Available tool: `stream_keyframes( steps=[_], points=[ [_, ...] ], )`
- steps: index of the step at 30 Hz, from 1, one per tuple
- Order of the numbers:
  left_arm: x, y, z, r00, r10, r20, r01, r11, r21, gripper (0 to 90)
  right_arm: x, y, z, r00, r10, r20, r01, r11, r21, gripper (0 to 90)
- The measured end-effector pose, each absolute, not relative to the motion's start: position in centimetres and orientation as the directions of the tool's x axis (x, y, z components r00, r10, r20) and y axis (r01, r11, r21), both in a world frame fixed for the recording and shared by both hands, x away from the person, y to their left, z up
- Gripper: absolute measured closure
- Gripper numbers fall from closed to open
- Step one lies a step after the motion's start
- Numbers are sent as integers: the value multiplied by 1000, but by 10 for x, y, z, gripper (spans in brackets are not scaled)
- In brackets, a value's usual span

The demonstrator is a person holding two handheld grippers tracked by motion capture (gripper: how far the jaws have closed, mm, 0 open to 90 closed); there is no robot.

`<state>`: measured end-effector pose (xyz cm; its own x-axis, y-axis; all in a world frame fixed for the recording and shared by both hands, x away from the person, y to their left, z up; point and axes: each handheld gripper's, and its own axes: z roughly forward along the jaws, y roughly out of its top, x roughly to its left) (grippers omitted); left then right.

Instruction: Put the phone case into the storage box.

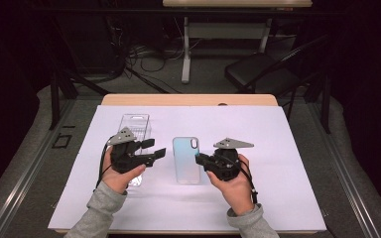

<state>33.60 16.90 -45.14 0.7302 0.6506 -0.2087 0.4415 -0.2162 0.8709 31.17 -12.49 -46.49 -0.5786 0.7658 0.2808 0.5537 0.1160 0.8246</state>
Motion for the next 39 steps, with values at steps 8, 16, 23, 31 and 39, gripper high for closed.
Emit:
stream_keyframes(
  steps=[8,16,23,31,39],
  points=[
    [333,165,-450,715,680,-162,446,-265,855,394,311,-121,-468,-569,775,276,557,115,823,833],
    [331,162,-449,704,697,-136,436,-273,857,338,310,-119,-469,-566,776,278,555,110,825,833],
    [332,155,-447,695,710,-115,433,-287,854,314,310,-118,-470,-563,778,278,558,109,823,833],
    [336,141,-446,705,708,-49,411,-351,842,297,313,-121,-472,-544,788,289,568,93,818,833],
    [342,127,-441,711,703,-15,399,-387,831,298,317,-126,-475,-516,802,300,582,72,810,833]
  ],
)
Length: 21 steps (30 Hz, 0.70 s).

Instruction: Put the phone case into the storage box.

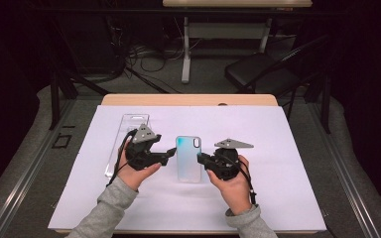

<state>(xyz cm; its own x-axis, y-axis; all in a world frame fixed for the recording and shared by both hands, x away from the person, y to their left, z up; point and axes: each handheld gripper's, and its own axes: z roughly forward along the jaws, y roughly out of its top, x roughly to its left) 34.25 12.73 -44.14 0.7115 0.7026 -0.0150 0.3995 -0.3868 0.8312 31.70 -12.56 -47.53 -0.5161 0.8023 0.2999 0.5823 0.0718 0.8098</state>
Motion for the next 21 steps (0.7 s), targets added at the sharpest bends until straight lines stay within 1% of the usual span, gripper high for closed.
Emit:
stream_keyframes(
  steps=[6,12,14,21],
  points=[
    [346,120,-439,704,710,11,398,-406,823,323,319,-128,-479,-502,813,296,587,69,807,833],
    [348,112,-435,704,705,87,365,-464,807,347,320,-129,-480,-494,818,295,583,60,810,833],
    [348,109,-435,706,703,93,361,-469,806,363,320,-128,-480,-495,818,293,583,63,810,833],
    [350,104,-433,701,696,154,332,-510,794,375,319,-128,-479,-498,818,289,579,66,812,833]
  ],
)
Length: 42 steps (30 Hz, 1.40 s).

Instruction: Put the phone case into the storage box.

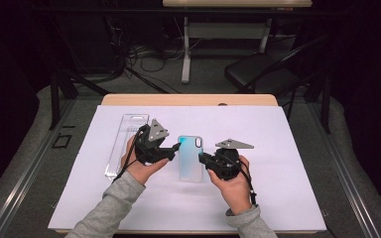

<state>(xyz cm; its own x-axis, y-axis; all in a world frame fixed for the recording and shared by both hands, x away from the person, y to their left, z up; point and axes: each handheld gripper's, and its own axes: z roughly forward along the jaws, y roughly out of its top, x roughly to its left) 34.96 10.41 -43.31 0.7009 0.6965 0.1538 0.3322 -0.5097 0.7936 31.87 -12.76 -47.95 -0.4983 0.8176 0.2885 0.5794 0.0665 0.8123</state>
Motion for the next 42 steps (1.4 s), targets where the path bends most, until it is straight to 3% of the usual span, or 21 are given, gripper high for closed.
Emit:
stream_keyframes(
  steps=[26,42],
  points=[
    [348,88,-427,703,659,268,258,-587,767,488,316,-123,-479,-510,816,274,569,81,819,832],
    [348,84,-426,723,624,295,240,-628,740,618,316,-123,-479,-513,814,273,567,82,819,833]
  ],
)
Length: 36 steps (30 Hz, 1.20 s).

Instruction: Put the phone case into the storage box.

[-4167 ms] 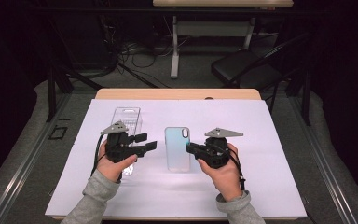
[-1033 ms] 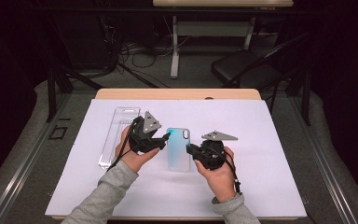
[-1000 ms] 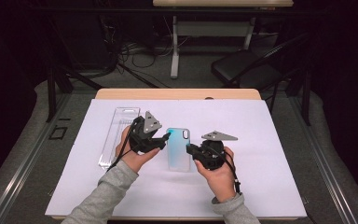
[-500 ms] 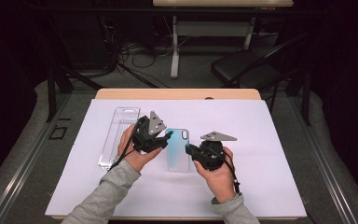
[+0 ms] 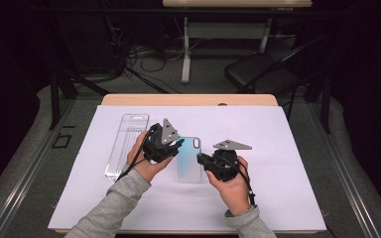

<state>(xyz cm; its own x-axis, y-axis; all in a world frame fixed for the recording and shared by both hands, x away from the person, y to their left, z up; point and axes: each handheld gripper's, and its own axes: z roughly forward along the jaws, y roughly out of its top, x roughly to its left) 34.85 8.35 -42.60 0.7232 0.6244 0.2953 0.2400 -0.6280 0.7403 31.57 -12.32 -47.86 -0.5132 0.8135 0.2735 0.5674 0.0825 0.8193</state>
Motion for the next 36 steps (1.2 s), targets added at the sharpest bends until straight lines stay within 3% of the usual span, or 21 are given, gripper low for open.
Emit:
stream_keyframes(
  steps=[19,36],
  points=[
    [348,82,-426,742,596,307,230,-657,718,749,316,-124,-478,-515,811,280,568,78,819,832],
    [346,82,-424,744,584,324,222,-674,705,794,316,-123,-478,-517,810,277,569,83,818,832]
  ],
)
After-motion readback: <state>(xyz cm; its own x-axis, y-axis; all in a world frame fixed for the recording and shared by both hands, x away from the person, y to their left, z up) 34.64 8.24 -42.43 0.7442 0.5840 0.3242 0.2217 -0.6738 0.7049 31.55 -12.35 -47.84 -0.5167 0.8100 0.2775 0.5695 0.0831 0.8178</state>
